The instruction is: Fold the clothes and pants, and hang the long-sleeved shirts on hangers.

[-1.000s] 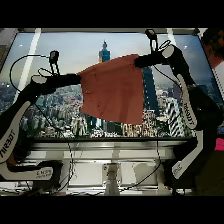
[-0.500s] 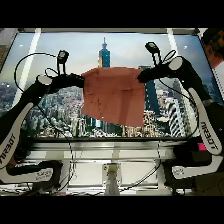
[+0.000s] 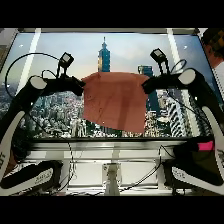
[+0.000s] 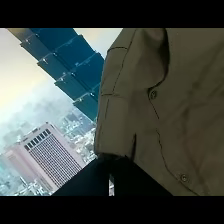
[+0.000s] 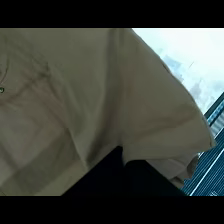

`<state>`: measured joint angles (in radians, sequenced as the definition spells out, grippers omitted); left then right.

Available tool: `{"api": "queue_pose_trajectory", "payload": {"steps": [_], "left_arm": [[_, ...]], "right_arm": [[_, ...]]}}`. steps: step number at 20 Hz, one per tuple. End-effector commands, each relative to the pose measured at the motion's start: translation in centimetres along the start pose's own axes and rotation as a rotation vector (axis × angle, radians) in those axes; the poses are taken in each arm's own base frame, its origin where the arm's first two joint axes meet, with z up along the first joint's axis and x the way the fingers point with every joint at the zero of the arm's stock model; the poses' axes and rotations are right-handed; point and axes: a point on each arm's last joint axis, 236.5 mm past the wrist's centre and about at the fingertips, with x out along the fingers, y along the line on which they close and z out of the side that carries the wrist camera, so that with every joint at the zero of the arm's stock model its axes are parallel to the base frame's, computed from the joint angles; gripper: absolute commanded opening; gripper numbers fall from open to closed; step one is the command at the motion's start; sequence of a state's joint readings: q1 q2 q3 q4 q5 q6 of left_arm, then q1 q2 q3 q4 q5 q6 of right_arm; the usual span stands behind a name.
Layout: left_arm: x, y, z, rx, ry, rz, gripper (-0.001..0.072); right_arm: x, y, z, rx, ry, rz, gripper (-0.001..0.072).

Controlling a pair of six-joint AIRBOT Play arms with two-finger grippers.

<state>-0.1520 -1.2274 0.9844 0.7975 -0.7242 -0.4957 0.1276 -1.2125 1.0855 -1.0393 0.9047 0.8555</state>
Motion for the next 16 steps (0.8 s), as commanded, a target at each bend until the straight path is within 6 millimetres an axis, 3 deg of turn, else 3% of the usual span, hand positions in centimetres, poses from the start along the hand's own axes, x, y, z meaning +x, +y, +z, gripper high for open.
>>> {"api": "queue_pose_trajectory", "payload": {"steps": [1,4,7,10,16], "left_arm": [[-1.6,-3.6,-1.7,0.081,0.018,-0.044,0.0016],[-3.2,-6.8,-3.3,0.101,0.015,-0.076,0.0016],[-5.5,-11.3,-5.6,0.105,0.069,-0.212,0.0016],[-6.9,-13.9,-6.9,0.121,0.119,-0.315,0.0017],[-9.5,-16.9,-11.9,0.072,0.349,-0.47,0.0018]], "right_arm": [[-1.8,2.3,-2.5,0.014,-0.056,-0.006,0.0005],[-3.4,4.9,-5.8,0.012,-0.072,0.009,0.0006],[-5.2,8.5,-9.7,-0.008,-0.022,0.085,0.0007],[-6.8,11.5,-13.3,-0.034,0.076,0.171,0.0008],[-8.8,11.1,-18.5,-0.024,0.284,0.124,0.0008]]}}
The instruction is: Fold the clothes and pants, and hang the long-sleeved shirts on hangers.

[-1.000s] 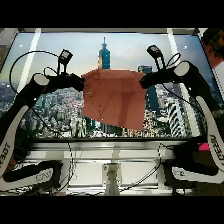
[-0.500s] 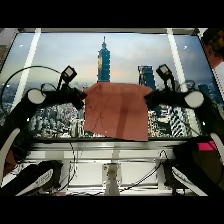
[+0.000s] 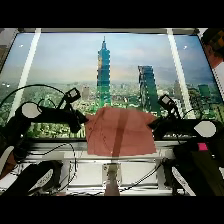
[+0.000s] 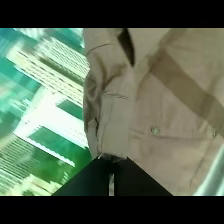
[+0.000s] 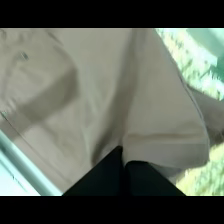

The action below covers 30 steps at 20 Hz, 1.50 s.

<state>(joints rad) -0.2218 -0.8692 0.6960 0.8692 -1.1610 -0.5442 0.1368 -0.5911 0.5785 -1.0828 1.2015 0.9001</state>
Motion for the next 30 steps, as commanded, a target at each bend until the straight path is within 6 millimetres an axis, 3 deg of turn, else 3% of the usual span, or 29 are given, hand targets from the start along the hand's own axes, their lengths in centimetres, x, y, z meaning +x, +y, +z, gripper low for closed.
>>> {"api": "queue_pose_trajectory", "payload": {"steps": [1,5,9,15,16,17,18,19,20,25,28,30], "left_arm": [[-0.6,-3.9,-3.5,-0.042,0.148,-0.156,0.0018],[-1.9,-8.3,-4.6,-0.146,0.224,-0.339,0.0019],[-1.8,-11.1,-3.4,-0.127,0.206,-0.431,0.0018],[-2.5,-15.2,-5.1,-0.188,0.359,-0.534,0.002],[-2.5,-15.1,-5.1,-0.217,0.368,-0.527,0.0021],[-2.5,-15.1,-5.1,-0.239,0.373,-0.522,0.0038],[-2.5,-15.1,-5.1,-0.253,0.377,-0.52,0.0144],[-2.4,-15.0,-5.0,-0.266,0.376,-0.513,0.0344],[-2.2,-14.7,-4.7,-0.302,0.37,-0.493,0.0454],[-0.5,-12.5,-3.1,-0.323,0.277,-0.394,0.0454],[1.3,-7.5,-2.6,-0.389,0.219,-0.17,0.0447],[1.8,-3.8,-2.3,-0.44,0.178,-0.011,0.0447]], "right_arm": [[-0.6,1.1,-3.9,0.03,0.15,0.028,0.0008],[-1.3,3.2,-6.5,0.056,0.265,0.113,0.0009],[-2.1,4.4,-8.2,0.068,0.345,0.163,0.0009],[-3.4,6.2,-10.5,0.096,0.456,0.233,0.001],[-3.5,6.2,-10.6,0.117,0.464,0.231,0.0034],[-3.5,6.3,-10.6,0.142,0.47,0.226,0.0182],[-3.5,6.2,-10.6,0.163,0.472,0.219,0.0385],[-3.5,6.1,-10.7,0.171,0.476,0.214,0.0437],[-3.5,6.0,-10.8,0.169,0.48,0.205,0.0437],[-2.2,2.7,-9.3,0.207,0.397,0.059,0.0435],[-1.1,0.0,-6.4,0.265,0.254,-0.052,0.0436],[-0.7,-2.0,-5.6,0.329,0.212,-0.126,0.0436]]}}
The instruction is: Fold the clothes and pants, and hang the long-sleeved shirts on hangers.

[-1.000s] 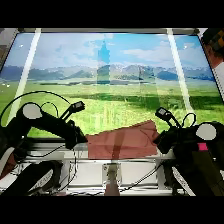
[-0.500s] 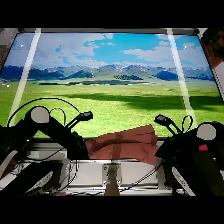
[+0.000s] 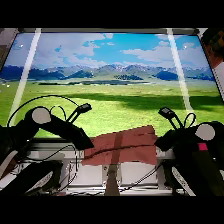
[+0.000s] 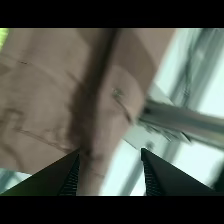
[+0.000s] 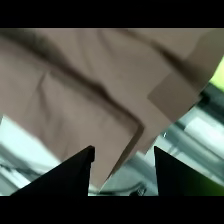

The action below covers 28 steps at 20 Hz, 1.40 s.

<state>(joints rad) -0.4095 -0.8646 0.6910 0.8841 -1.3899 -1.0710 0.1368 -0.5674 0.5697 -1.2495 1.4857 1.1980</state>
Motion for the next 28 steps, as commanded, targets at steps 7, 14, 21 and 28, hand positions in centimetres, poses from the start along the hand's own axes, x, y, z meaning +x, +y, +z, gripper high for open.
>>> {"api": "queue_pose_trajectory", "payload": {"steps": [7,14,21,28], "left_arm": [[1.2,8.1,2.6,-0.232,-0.097,0.233,0.0448],[3.9,9.9,-2.8,-0.284,0.108,-0.006,0.0448],[6.2,8.2,-2.7,-0.211,0.133,-0.21,0.066],[9.9,6.2,-5.0,-0.161,0.291,-0.27,0.0256]], "right_arm": [[3.7,-6.0,2.7,0.15,0.009,-0.151,0.0436],[4.2,-6.5,3.5,0.121,-0.01,-0.157,0.0436],[4.1,-6.7,3.9,0.121,-0.028,-0.163,0.0436],[4.1,-6.7,3.9,0.121,-0.028,-0.163,0.0435]]}}
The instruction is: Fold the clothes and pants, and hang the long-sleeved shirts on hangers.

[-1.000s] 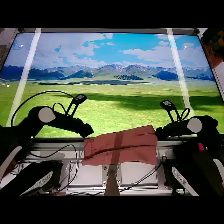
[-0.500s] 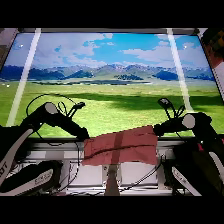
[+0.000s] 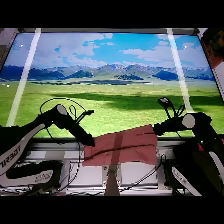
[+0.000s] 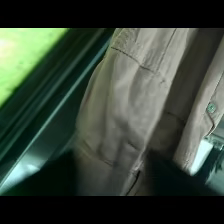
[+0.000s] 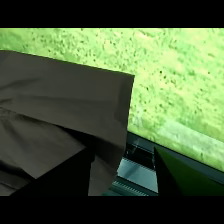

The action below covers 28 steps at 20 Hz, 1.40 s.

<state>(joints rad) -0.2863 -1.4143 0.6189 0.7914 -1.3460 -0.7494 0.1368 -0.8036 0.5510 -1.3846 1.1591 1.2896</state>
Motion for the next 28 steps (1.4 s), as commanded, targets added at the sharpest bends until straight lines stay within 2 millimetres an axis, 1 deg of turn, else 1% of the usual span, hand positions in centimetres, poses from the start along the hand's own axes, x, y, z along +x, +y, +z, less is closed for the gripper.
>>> {"api": "queue_pose_trajectory", "payload": {"steps": [1,3,4,6,8,10,12,13,15,16,17,19,22,24,26,27,28], "left_arm": [[1.9,-0.3,-0.4,0.048,0.057,-0.007,0.0036],[2.0,-0.2,0.7,0.065,0.025,0.013,0.0021],[1.8,-0.3,1.7,0.073,-0.002,0.02,0.0021],[0.6,-0.3,4.1,0.115,-0.055,0.056,0.002],[-1.1,-0.5,7.3,0.176,-0.123,0.105,0.002],[-2.9,-0.7,10.9,0.242,-0.209,0.173,0.0021],[-4.7,-0.5,14.3,0.285,-0.312,0.254,0.0021],[-5.7,-0.3,16.0,0.3,-0.368,0.296,0.0021],[-7.5,0.4,18.4,0.312,-0.46,0.368,0.0021],[-8.2,0.7,19.1,0.313,-0.492,0.393,0.0021],[-8.6,0.8,19.6,0.313,-0.512,0.409,0.0021],[-8.8,1.0,19.8,0.313,-0.524,0.42,0.0021],[-8.9,1.1,19.8,0.311,-0.526,0.422,0.0021],[-9.3,1.5,19.8,0.302,-0.532,0.426,0.0021],[-9.7,1.8,19.8,0.294,-0.539,0.43,0.0025],[-9.9,2.0,19.8,0.291,-0.541,0.431,0.0097],[-10.0,2.1,19.8,0.288,-0.544,0.433,0.0347]], "right_arm": [[0.0,0.0,0.0,0.0,0.0,0.001,0.0435],[0.0,0.0,0.0,0.0,0.0,0.001,0.0435],[0.0,0.0,0.0,0.0,-0.001,0.001,0.0435],[0.0,-0.1,0.5,0.001,-0.023,-0.006,0.0435],[0.0,0.0,1.3,0.006,-0.054,-0.002,0.0435],[-0.1,0.9,2.3,0.02,-0.096,0.037,0.0434],[-0.2,1.5,2.7,-0.007,-0.114,0.062,0.0434],[-0.2,1.4,2.8,-0.006,-0.12,0.059,0.0434],[-0.3,1.2,3.4,-0.005,-0.143,0.051,0.0434],[-0.3,1.1,3.7,-0.004,-0.158,0.046,0.0434],[-0.3,1.0,4.0,-0.004,-0.17,0.041,0.0434],[-0.3,0.4,4.2,-0.006,-0.177,0.015,0.0435],[-0.5,-2.9,3.8,0.036,-0.166,-0.111,0.0449],[-0.9,-4.8,4.1,0.123,-0.199,-0.135,0.0454],[-1.4,-6.9,4.0,0.24,-0.227,-0.147,0.0454],[-1.6,-7.8,3.8,0.304,-0.239,-0.141,0.0454],[-1.7,-8.6,3.5,0.36,-0.248,-0.134,0.0454]]}}
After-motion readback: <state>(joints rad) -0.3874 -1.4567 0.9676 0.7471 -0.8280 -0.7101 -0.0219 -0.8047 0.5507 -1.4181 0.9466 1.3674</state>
